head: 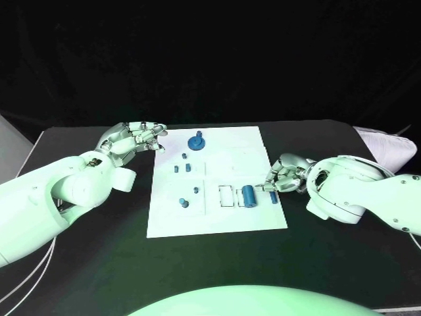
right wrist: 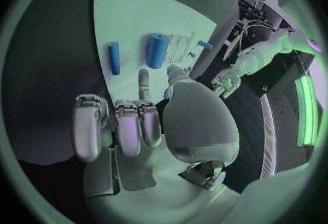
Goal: Assemble the parts on the task board
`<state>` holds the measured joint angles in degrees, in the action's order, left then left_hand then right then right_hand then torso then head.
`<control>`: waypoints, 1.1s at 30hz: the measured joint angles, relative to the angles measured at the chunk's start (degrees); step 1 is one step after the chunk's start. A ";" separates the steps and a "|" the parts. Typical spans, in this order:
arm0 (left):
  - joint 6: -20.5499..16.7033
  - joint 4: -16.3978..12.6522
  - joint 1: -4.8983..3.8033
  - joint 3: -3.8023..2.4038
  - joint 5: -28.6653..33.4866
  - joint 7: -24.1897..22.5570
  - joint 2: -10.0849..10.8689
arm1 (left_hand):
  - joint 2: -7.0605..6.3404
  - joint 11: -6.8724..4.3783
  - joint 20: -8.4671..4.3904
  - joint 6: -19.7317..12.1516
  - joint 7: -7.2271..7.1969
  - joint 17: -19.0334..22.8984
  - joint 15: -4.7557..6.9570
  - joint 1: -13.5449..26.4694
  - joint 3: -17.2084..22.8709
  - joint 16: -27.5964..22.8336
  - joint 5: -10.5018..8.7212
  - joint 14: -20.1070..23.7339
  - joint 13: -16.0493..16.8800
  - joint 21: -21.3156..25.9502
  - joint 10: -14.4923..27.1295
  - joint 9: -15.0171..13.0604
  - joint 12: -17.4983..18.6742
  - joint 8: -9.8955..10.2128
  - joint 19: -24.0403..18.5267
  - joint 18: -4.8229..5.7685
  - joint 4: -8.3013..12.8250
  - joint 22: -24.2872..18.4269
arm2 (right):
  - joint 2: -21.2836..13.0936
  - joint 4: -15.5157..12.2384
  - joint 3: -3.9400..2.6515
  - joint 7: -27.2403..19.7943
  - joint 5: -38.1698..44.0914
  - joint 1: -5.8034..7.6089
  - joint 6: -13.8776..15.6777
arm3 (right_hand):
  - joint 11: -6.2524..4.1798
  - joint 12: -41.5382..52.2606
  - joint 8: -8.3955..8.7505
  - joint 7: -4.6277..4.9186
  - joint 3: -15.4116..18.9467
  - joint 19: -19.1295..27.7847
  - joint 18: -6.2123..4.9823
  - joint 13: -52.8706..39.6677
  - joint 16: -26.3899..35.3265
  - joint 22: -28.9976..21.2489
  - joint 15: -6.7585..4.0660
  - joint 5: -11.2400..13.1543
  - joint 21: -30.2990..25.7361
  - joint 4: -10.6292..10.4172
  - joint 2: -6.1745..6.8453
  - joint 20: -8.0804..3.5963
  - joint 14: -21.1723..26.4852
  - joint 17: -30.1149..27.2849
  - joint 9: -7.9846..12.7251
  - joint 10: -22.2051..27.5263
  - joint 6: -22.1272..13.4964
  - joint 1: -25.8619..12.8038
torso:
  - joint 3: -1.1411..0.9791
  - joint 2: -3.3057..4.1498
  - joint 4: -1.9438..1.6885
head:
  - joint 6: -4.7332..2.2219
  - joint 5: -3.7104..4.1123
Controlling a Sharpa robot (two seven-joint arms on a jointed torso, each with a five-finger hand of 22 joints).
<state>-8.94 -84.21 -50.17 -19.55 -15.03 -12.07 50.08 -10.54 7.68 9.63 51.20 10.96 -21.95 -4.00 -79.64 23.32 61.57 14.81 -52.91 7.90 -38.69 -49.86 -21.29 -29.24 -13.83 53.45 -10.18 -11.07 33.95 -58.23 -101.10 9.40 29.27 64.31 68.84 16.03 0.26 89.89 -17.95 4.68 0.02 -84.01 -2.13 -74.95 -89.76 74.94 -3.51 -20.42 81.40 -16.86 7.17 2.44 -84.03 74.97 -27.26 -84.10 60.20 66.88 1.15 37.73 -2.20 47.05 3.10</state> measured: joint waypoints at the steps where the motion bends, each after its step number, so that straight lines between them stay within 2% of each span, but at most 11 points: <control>1: -0.01 -0.03 0.04 0.00 0.01 -0.01 0.01 | 0.00 0.00 0.00 0.00 0.00 0.00 0.00 0.00 0.00 0.00 0.00 0.00 0.00 0.00 0.00 0.00 0.00 0.00 0.00 0.00 0.00 0.00 | 0.31 0.04 0.05 0.30 0.06 -0.19 -0.03 | 0.00 0.00 0.00 0.00 0.56 0.00 0.00 0.00 0.00 0.00 0.00 0.00 0.30 -0.05 -0.22 0.00 0.00 0.00 -0.17 0.00 0.00 -0.30 | 0.00 0.01 -0.02 | 0.01 0.03; 5: -0.05 -0.09 0.19 0.00 0.05 -0.02 0.10 | 0.00 0.00 0.00 0.00 0.00 0.00 0.00 0.00 0.00 0.00 0.00 0.00 0.00 0.00 0.00 0.00 0.00 0.00 0.00 0.00 0.00 0.00 | 1.59 0.30 0.10 0.99 0.28 -0.57 0.05 | 0.00 0.00 -0.44 -0.20 2.59 0.00 0.00 0.01 0.00 0.00 0.00 1.15 0.50 -0.06 -0.33 0.01 0.00 0.00 -0.71 0.00 -0.21 -1.22 | 0.00 0.08 -0.06 | 0.11 0.20; 12: -0.09 -0.27 0.26 0.00 0.11 -0.02 0.22 | 0.00 0.00 0.00 0.00 0.00 0.00 0.00 0.00 0.00 0.00 0.00 0.00 0.00 0.00 0.00 0.00 0.00 0.00 0.00 0.00 0.00 0.00 | 4.21 2.11 0.16 1.75 0.50 -1.52 0.23 | 0.00 0.00 -0.44 -0.07 4.01 0.01 0.00 0.01 0.00 -0.01 0.00 1.80 0.49 -0.05 -0.45 0.01 0.00 -0.01 -1.02 0.00 -0.76 -1.66 | 0.02 0.12 -0.14 | 0.33 0.31; 22: -0.10 -0.52 0.28 0.00 0.21 0.08 0.51 | 0.00 0.00 0.00 0.00 0.00 0.00 0.00 0.00 -0.16 0.00 0.00 0.00 0.00 0.00 0.00 0.01 -0.22 0.00 0.00 0.00 -0.16 -0.07 | 6.51 3.96 0.24 2.52 0.50 -2.55 -0.05 | 0.00 0.00 -0.44 0.17 5.18 0.01 -0.01 0.02 0.00 -0.02 0.01 2.83 0.49 -0.15 -0.15 0.02 0.00 -0.02 -1.33 0.00 -1.00 -1.96 | 0.03 0.14 -0.13 | 0.87 0.03; 27: -0.11 -0.62 0.28 0.00 0.24 0.14 0.66 | 0.00 0.00 0.00 0.00 0.00 0.00 0.00 0.00 -0.16 0.00 0.00 0.00 -0.05 0.00 0.00 0.01 -0.22 0.00 0.00 0.00 -0.16 -0.07 | 7.15 4.70 0.24 2.72 0.63 -2.65 -0.98 | 0.00 0.00 -0.89 -0.03 6.54 0.01 0.00 0.02 0.00 -0.02 0.01 5.71 0.49 -0.20 -0.23 0.02 0.00 -0.03 -1.87 0.01 -1.20 -3.24 | 0.02 0.10 -0.07 | 1.07 -0.01; 32: -0.13 -0.66 0.28 0.00 0.27 0.18 0.77 | 0.00 0.00 0.00 0.00 0.00 0.00 0.00 0.00 -0.16 0.00 0.00 0.00 -0.05 0.00 0.00 0.01 -0.22 0.00 0.00 0.00 -0.16 -0.06 | 7.77 5.32 0.29 2.91 1.23 -2.93 -1.75 | 0.00 0.00 -1.29 -0.03 6.54 0.01 -0.01 0.02 0.00 -0.02 0.01 5.73 0.49 -0.20 -0.28 0.02 0.00 -0.03 -2.34 0.01 -1.20 -3.19 | 0.02 0.08 -0.03 | 1.20 -0.06; 33: -0.13 -0.67 0.28 0.00 0.27 0.19 0.79 | 0.00 0.00 0.00 0.00 0.00 0.00 0.00 0.00 -0.16 0.00 0.00 0.00 -0.04 0.00 0.00 0.01 -0.21 0.00 0.00 0.00 -0.16 -0.06 | 7.88 5.37 0.28 2.92 1.38 -2.96 -1.82 | 0.00 0.00 -1.35 -0.03 6.53 0.01 -0.01 0.03 0.00 -0.02 0.01 5.09 0.49 -0.19 -0.85 0.02 0.00 -0.03 -2.47 0.01 -1.19 -2.55 | 0.01 0.07 -0.03 | 1.23 -0.08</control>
<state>-9.07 -84.89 -49.89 -19.55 -14.75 -11.88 50.87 -10.54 7.68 9.63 51.20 10.96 -21.95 -4.00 -79.63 23.15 61.57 14.81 -52.91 7.85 -38.70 -49.87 -21.28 -29.46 -13.83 53.45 -10.17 -11.23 33.89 -50.35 -95.73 9.68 32.19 65.69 65.88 14.20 0.27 89.89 -19.29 4.64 6.56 -84.00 -2.14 -74.92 -89.76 74.91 -3.50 -15.33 81.89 -17.05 6.31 2.46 -84.03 74.94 -29.73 -84.09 59.00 64.33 1.16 37.80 -2.22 48.28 3.02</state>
